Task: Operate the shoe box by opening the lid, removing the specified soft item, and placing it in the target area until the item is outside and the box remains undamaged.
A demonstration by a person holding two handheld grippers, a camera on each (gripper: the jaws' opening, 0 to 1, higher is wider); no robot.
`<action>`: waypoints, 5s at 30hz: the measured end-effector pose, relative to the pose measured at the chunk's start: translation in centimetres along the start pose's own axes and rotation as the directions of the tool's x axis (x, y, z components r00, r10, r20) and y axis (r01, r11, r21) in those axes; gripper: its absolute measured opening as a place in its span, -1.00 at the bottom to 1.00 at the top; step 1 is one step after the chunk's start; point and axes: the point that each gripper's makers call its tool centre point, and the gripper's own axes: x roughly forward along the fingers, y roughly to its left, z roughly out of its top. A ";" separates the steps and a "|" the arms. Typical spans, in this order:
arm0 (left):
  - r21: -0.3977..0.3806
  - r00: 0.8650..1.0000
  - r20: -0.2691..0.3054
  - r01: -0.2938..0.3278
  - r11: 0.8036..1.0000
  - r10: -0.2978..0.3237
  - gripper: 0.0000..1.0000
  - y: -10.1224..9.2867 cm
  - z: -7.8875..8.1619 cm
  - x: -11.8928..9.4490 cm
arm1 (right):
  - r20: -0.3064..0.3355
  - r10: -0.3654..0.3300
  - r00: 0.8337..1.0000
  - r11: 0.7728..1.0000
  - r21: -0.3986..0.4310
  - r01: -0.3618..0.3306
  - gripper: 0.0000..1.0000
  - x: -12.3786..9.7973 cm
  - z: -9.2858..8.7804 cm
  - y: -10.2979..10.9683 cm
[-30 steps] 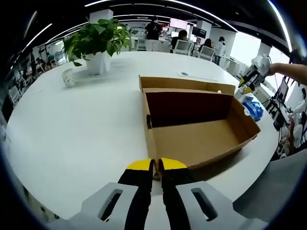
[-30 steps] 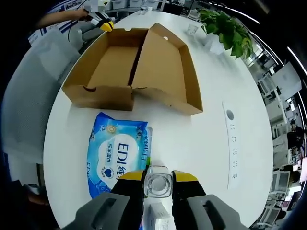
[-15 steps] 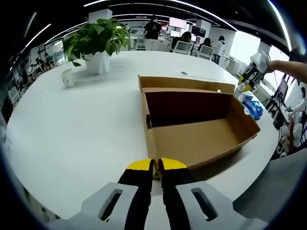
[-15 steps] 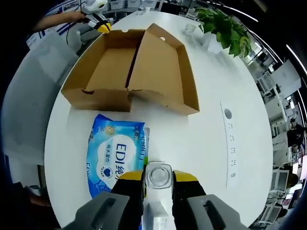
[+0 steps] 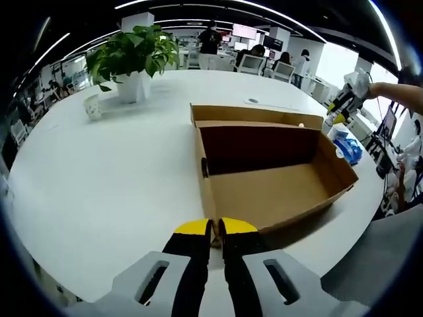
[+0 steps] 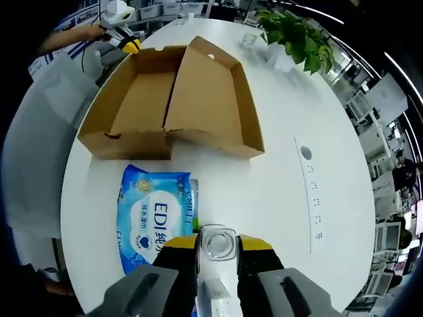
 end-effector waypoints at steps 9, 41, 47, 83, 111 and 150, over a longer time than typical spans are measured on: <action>0.001 1.000 -0.006 -0.001 1.000 0.001 -0.93 0.0 0.0 0.1 | 0.002 -0.003 1.000 1.000 -0.001 0.003 -0.61 -0.1 0.0 -0.1; -0.044 1.000 -0.022 -0.003 0.999 0.002 -0.94 -0.1 0.0 0.1 | 0.130 -0.111 0.985 0.944 0.325 0.064 -0.42 -0.7 4.7 -2.7; -0.059 1.000 -0.022 -0.003 0.998 0.001 -0.94 -0.1 0.0 0.1 | 0.144 -0.126 0.982 0.905 0.421 0.054 -0.43 0.3 5.7 -2.9; -0.096 0.999 -0.033 0.004 0.995 -0.008 -0.94 -0.1 -0.1 0.2 | 0.145 -0.233 0.962 0.528 0.850 -0.001 -0.62 5.6 9.5 -4.2; -0.117 0.999 -0.034 0.013 0.993 -0.017 -0.95 0.1 -0.1 0.6 | 0.087 -0.223 0.971 0.352 0.936 -0.003 -1.00 7.0 9.6 -3.5; -0.153 0.999 -0.026 0.023 0.988 -0.027 -0.95 -1.0 -0.1 -0.3 | 0.244 -0.418 0.875 0.473 0.881 -0.020 -1.00 -0.1 13.1 -4.0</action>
